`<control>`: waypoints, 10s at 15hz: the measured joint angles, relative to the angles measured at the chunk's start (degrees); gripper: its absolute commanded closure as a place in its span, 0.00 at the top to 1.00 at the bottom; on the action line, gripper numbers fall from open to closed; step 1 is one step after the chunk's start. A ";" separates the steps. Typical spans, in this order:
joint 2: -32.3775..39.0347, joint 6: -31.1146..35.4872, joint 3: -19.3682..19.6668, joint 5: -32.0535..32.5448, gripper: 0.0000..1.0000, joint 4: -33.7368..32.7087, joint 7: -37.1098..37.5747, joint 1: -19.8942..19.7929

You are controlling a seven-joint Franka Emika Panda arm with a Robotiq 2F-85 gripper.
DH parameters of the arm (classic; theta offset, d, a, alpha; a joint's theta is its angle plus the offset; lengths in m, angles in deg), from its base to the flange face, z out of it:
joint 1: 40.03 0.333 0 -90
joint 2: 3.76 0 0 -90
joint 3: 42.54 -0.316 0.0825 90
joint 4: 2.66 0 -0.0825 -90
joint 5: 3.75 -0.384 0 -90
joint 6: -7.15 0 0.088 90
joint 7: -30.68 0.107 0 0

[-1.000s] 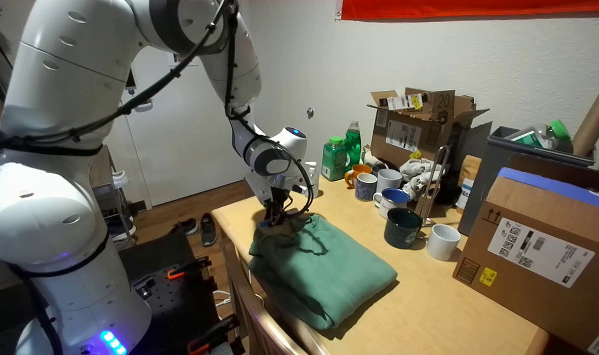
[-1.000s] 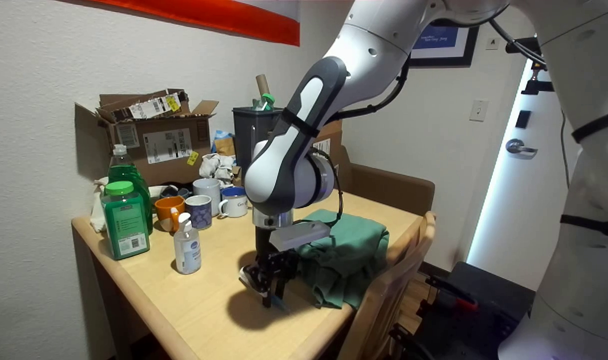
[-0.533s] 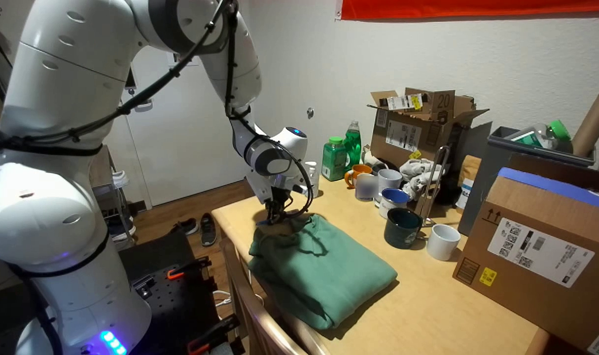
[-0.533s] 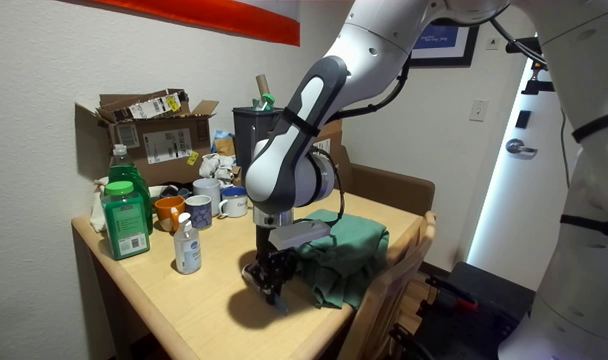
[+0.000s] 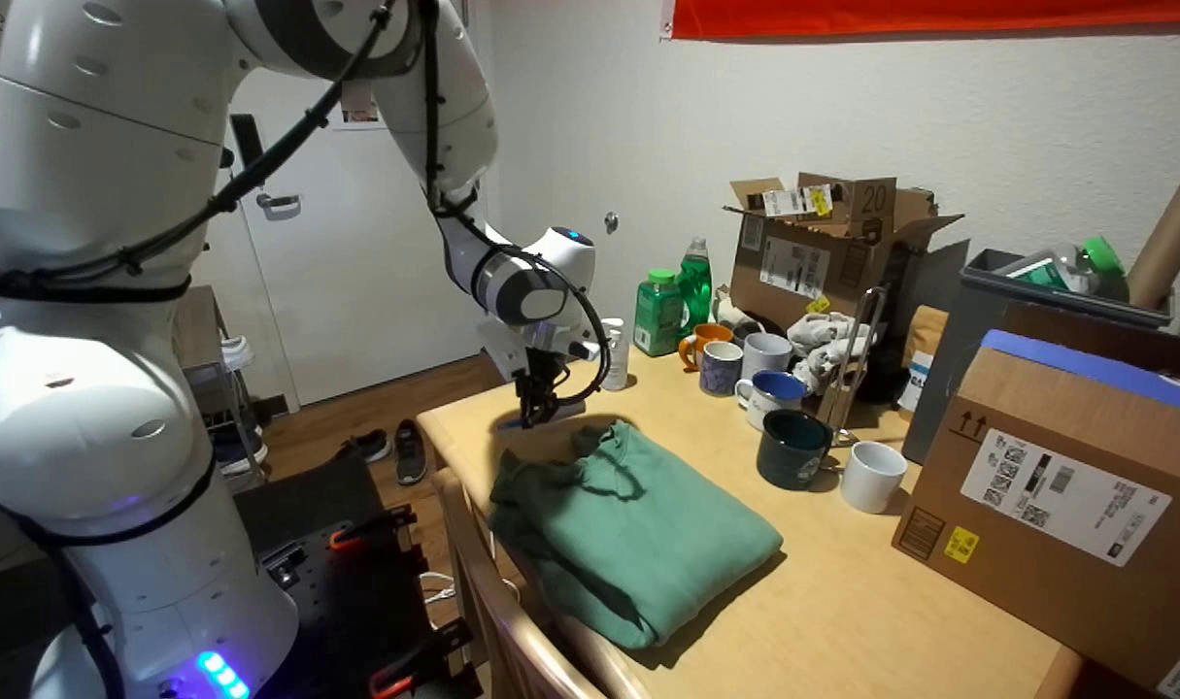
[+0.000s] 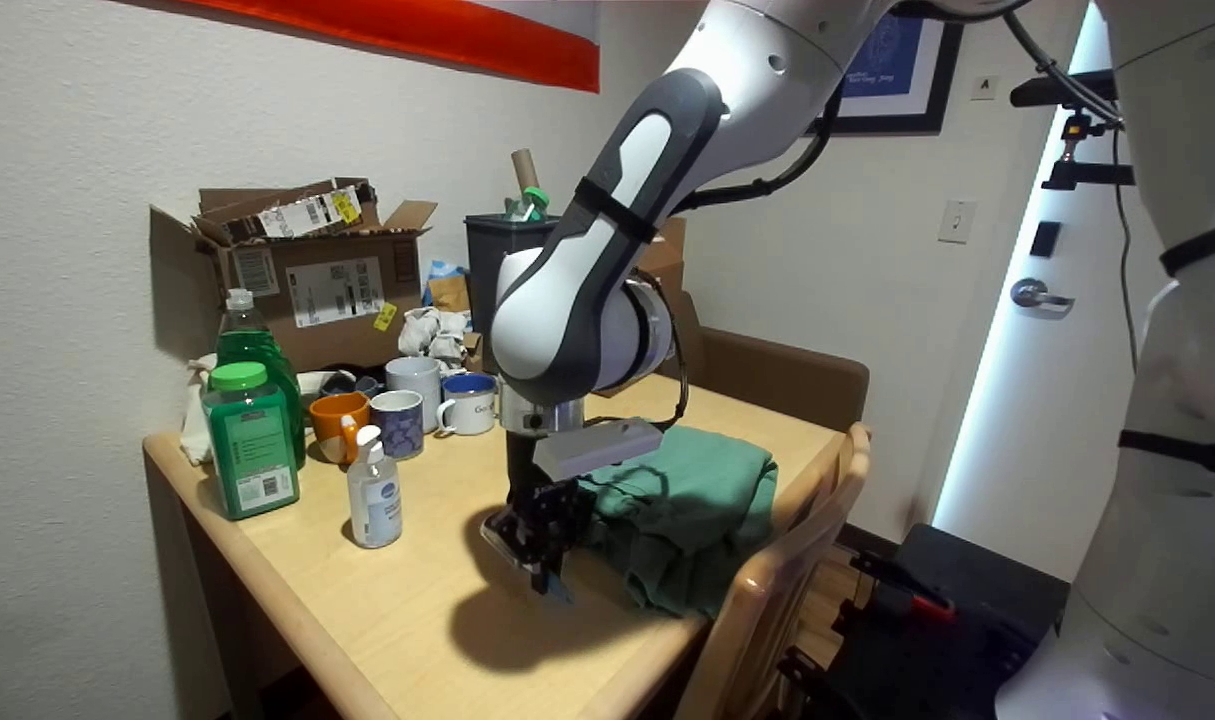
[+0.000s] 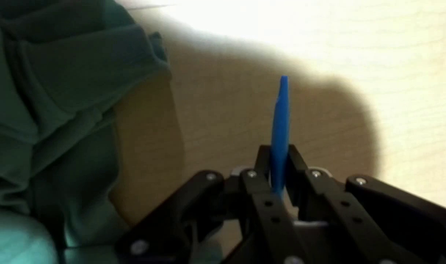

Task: Pick the object next to the sweater and rub it against the sweater

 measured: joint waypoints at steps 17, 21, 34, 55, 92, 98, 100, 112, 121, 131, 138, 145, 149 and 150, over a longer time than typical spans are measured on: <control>-14.44 -10.51 4.35 6.82 0.04 7.46 7.34 -1.25; -16.46 -10.46 5.19 7.23 0.04 9.81 7.37 -2.41; -17.13 -12.25 4.66 12.92 0.03 10.47 6.96 -2.46; -9.05 -9.99 7.36 18.90 0.03 5.35 0.70 -6.75; 3.65 -25.03 9.08 13.21 0.03 -7.94 -13.75 -13.51; 3.30 -24.86 9.13 10.01 0.03 -7.71 -14.43 -15.49; 2.75 -24.70 9.43 9.11 0.03 -7.20 -14.43 -16.30; 1.78 -25.20 11.45 8.23 0.03 -6.47 -15.66 -18.57; -0.24 -28.49 12.42 11.88 0.03 -7.26 -15.69 -18.55; 3.34 -34.36 13.78 13.88 0.03 -11.66 -18.70 -18.83; 4.19 -36.12 14.47 14.48 0.03 -13.11 -18.81 -19.83; 4.60 -37.00 15.42 14.48 0.03 -13.47 -18.84 -21.62; 4.60 -38.45 16.22 14.74 0.03 -14.39 -18.84 -22.11; 4.60 -38.83 16.39 14.93 0.03 -14.75 -18.84 -22.25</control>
